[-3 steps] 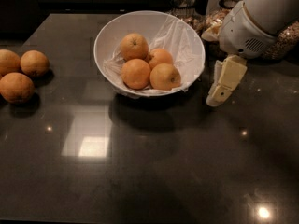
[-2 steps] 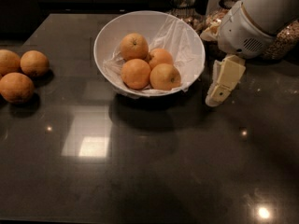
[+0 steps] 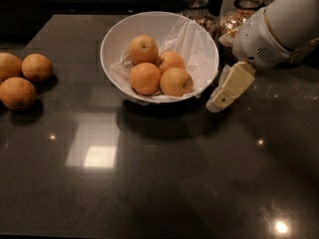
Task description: Pick orange from white bowl
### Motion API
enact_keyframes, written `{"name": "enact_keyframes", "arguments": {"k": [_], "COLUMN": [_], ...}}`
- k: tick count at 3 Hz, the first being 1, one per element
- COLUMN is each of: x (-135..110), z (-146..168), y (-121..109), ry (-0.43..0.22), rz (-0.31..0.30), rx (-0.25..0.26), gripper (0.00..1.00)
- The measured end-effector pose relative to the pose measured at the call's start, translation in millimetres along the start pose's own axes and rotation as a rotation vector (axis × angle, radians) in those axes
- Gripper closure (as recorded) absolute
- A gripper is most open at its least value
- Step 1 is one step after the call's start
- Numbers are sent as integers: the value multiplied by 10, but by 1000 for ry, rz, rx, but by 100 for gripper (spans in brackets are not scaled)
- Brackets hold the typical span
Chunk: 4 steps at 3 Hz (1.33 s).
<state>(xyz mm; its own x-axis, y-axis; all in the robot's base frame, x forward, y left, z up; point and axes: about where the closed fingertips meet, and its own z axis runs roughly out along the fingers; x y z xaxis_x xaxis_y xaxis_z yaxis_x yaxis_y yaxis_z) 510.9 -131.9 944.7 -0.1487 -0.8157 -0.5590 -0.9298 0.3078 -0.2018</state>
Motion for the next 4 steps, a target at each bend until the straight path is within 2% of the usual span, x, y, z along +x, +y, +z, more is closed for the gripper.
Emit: {"name": "enact_keyframes", "arguments": {"k": [1,2,4], "x": [-129,-387,-389], "z": [59,200,277], "y": [-112,-241,-243], "ry": [-50,-38,-45], "rz": [89,171,197], "rx": [62,126,128], "gripper": [0,0,0]}}
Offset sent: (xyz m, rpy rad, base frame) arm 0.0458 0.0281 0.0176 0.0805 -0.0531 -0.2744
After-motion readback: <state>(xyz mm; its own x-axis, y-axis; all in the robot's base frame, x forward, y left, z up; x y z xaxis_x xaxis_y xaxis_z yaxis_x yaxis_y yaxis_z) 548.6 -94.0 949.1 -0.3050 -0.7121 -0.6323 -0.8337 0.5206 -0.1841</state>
